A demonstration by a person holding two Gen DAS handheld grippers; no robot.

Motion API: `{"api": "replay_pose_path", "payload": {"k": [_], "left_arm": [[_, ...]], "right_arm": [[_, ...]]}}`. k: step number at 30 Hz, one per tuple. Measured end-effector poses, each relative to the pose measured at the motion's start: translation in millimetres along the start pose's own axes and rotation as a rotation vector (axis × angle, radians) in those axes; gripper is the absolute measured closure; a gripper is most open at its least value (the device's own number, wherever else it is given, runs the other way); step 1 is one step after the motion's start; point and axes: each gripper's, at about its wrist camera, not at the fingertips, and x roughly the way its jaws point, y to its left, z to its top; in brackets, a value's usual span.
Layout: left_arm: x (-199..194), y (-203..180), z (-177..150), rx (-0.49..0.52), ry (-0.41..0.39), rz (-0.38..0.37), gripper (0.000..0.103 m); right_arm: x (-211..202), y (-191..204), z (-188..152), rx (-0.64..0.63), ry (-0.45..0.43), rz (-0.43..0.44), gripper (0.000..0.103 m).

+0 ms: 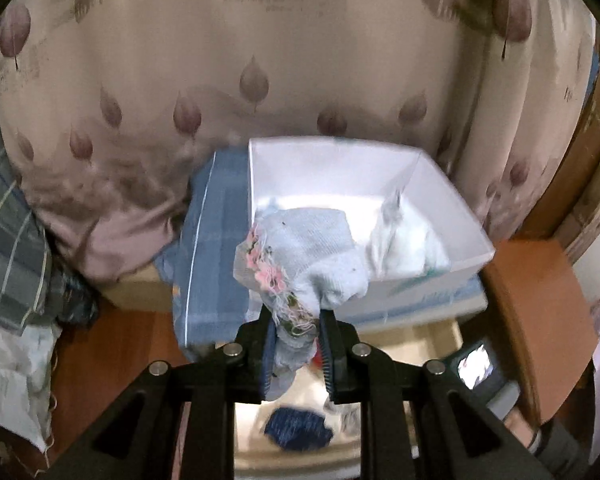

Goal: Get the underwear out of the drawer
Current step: 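Lift the pink-floral underwear with the left gripper and carry it over the white box, then lower the pink-floral underwear into the white box and open the left gripper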

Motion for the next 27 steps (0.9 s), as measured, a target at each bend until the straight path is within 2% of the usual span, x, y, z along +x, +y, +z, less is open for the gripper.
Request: {"api": "replay_pose_path", "payload": {"k": [6, 13, 21, 27], "left_arm": [[7.6, -10.3, 38.6, 0.014, -0.048, -0.012, 0.084], [36.7, -25.1, 61.2, 0.049, -0.055, -0.014, 0.084], [96.8, -30.1, 57.3, 0.064, 0.055, 0.014, 0.084], [122.8, -27.7, 41.9, 0.074, 0.116, 0.043, 0.083]], "right_arm": [[-1.3, -1.3, -3.4, 0.007, -0.006, 0.011, 0.058], [-4.1, -5.7, -3.7, 0.013, -0.011, 0.018, 0.059], [-4.3, -6.9, -3.5, 0.014, -0.013, 0.018, 0.059], [-4.0, -7.0, -4.5, 0.015, -0.014, 0.019, 0.058]]}}
